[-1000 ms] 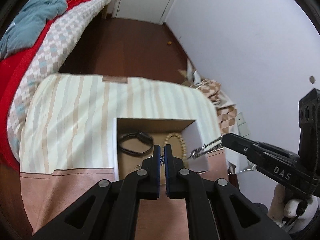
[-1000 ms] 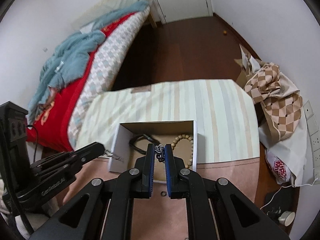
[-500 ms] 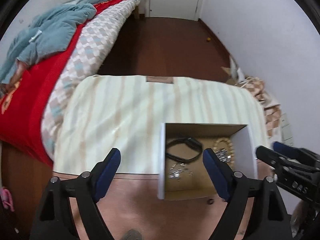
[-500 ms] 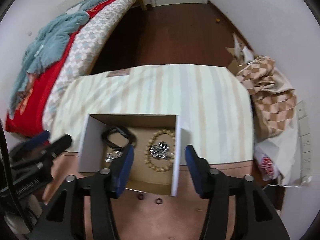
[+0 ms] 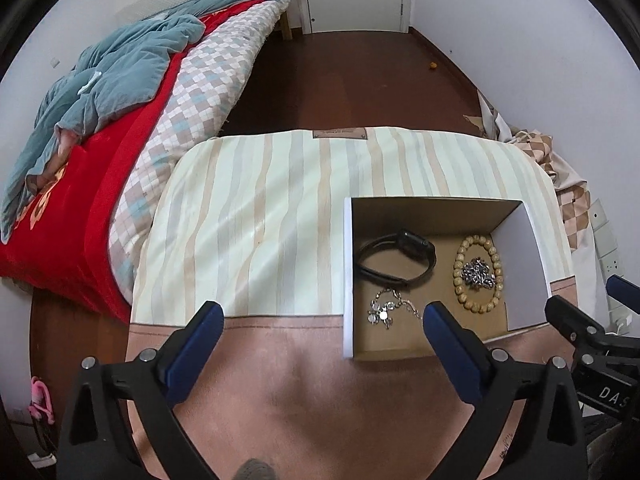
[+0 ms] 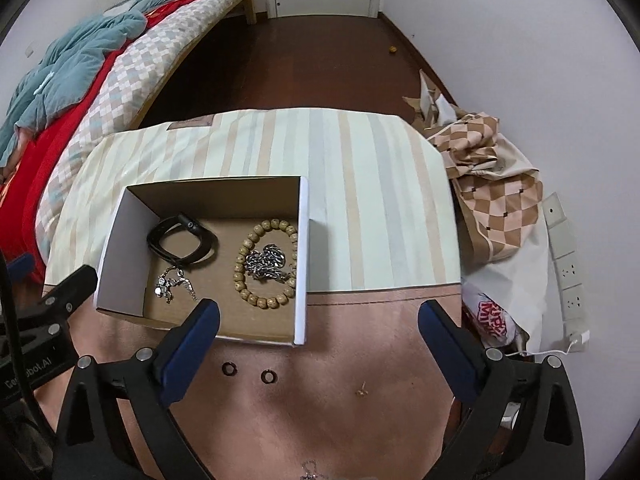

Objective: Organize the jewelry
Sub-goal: 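Pull both open grippers back out of the box, then grasp the small silver earring with the right gripper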

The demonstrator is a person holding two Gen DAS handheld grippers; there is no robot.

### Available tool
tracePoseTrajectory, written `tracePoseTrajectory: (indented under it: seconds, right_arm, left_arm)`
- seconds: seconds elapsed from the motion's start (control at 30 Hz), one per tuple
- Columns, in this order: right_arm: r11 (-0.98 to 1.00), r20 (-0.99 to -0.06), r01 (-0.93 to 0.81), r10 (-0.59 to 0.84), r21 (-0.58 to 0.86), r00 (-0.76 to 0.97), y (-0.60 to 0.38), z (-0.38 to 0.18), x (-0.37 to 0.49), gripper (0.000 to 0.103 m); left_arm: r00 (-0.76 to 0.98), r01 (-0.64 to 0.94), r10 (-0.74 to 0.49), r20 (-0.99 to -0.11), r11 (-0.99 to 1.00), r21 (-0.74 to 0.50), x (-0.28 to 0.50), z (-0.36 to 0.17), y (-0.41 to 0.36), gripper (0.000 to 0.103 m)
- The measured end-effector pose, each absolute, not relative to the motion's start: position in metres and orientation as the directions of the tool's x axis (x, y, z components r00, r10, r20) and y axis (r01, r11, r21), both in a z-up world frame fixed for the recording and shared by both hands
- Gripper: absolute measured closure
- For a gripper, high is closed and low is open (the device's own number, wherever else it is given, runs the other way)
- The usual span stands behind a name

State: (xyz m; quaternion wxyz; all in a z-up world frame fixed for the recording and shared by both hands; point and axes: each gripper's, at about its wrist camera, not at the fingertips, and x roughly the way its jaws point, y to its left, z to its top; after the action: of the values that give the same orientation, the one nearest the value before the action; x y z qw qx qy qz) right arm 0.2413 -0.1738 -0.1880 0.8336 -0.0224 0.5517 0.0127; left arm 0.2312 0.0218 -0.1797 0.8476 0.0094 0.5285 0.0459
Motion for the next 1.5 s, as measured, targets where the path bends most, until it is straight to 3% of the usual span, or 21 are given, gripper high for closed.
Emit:
tracePoseTrajectory:
  seconds: [1.0, 1.2, 1.47, 1.5]
  right_arm:
    - [0.998, -0.796, -0.057, 0.036, 0.002, 0.604, -0.176, -0.073, 0.118, 0.002]
    - [0.999, -0.838, -0.023, 0.043, 0.036, 0.543, -0.2, -0.103, 0.094, 0.002]
    - [0.985, -0.928, 0.105, 0.087, 0.134, 0.363, -0.26, -0.204, 0.06, 0.003]
    - [0.984, -0.929, 0.104, 0.098, 0.143, 0.356, -0.262, -0.213, 0.057, 0.006]
  left_arm:
    - [0.621, -0.12, 0.108, -0.777, 0.992, 0.043, 0.112, -0.084, 0.016, 0.001]
    - [0.584, -0.153, 0.154, -0.797, 0.985, 0.079, 0.093, -0.11, 0.014, 0.001]
    - [0.438, -0.123, 0.174, -0.882, 0.983, 0.132, 0.088, -0.199, -0.008, 0.001]
    - [0.421, -0.115, 0.182, -0.889, 0.982, 0.147, 0.089, -0.21, -0.011, 0.001]
